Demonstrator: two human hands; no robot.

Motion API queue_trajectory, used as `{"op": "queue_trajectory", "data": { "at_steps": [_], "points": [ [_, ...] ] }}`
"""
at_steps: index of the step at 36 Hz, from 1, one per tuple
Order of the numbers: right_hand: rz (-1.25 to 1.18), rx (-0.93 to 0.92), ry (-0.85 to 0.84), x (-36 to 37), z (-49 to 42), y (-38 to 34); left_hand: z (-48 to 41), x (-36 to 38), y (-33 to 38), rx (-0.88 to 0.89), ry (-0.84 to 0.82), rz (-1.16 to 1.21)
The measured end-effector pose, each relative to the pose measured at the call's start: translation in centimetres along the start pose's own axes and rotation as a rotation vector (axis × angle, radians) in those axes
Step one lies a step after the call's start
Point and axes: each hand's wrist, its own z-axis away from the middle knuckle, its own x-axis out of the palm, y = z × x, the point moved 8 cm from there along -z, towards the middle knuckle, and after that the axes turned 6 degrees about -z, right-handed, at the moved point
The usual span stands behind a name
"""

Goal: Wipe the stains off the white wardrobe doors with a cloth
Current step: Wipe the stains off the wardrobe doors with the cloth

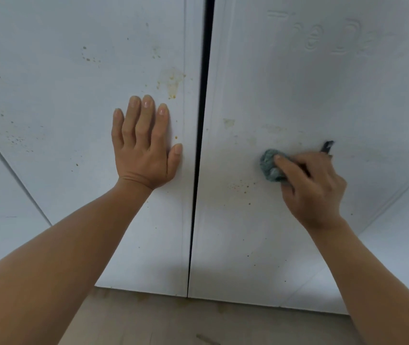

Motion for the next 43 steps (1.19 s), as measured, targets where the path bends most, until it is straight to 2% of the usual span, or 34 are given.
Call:
{"op": "queue_trajectory", "data": {
  "at_steps": [3, 4, 9, 13, 15, 17, 19, 21, 23, 26, 28, 32, 33, 36, 38, 43],
  "points": [
    [0.006, 0.215, 0.132, -1.4, 0.3, 3.1, 0.0, -0.1, 0.1, 0.001, 0.001, 0.0],
    [0.026, 0.228, 0.146, -1.4, 0.3, 3.2, 0.0, -0.1, 0.0, 0.005, 0.004, -0.003],
    [0.023, -0.022, 0.04, -0.7, 0.6, 1.3, 0.0, -0.1, 0.1, 0.007, 0.019, -0.006],
    [0.007, 0.171, 0.128, -2.2, 0.7, 4.0, 0.1, 0.0, 0.2, 0.022, 0.035, -0.022],
    [0.042, 0.124, 0.086, -1.6, 1.2, 3.2, 0.1, -0.2, 0.3, 0.038, 0.044, -0.017],
    [0.03, -0.008, 0.007, -0.8, 1.8, 1.8, 0.2, -0.3, 0.1, 0.032, 0.049, -0.015],
    [0.012, -0.031, 0.014, -1.2, 2.0, 2.2, 0.4, -0.2, 0.0, 0.025, 0.051, -0.019],
    [0.032, 0.108, 0.097, -2.3, 2.0, 4.0, 0.2, -0.1, 0.1, 0.028, 0.051, -0.03],
    [0.068, 0.192, 0.108, -2.4, 1.9, 4.5, 0.0, -0.3, 0.1, 0.031, 0.054, -0.029],
    [0.07, 0.029, -0.028, -1.1, 2.1, 2.1, 0.0, -0.3, 0.1, 0.033, 0.057, -0.032],
    [0.048, -0.008, -0.039, -1.4, 2.1, 1.8, 0.0, -0.3, 0.1, 0.028, 0.056, -0.045],
    [0.062, 0.315, 0.113, -3.3, 2.8, 6.0, 0.0, -0.3, 0.1, 0.023, 0.05, -0.054],
    [0.072, 0.31, 0.089, -3.2, 3.0, 6.1, 0.0, -0.3, 0.1, 0.023, 0.049, -0.051],
    [0.013, 0.1, -0.075, -1.7, 3.2, 4.2, 0.0, -0.3, 0.0, 0.023, 0.052, -0.06],
    [-0.011, 0.061, -0.105, -2.2, 3.5, 4.4, 0.1, -0.3, 0.0, 0.025, 0.06, -0.054],
    [0.122, 0.391, 0.024, -5.0, 5.9, 9.8, 0.1, -0.3, 0.1, 0.03, 0.065, -0.051]
  ]
}}
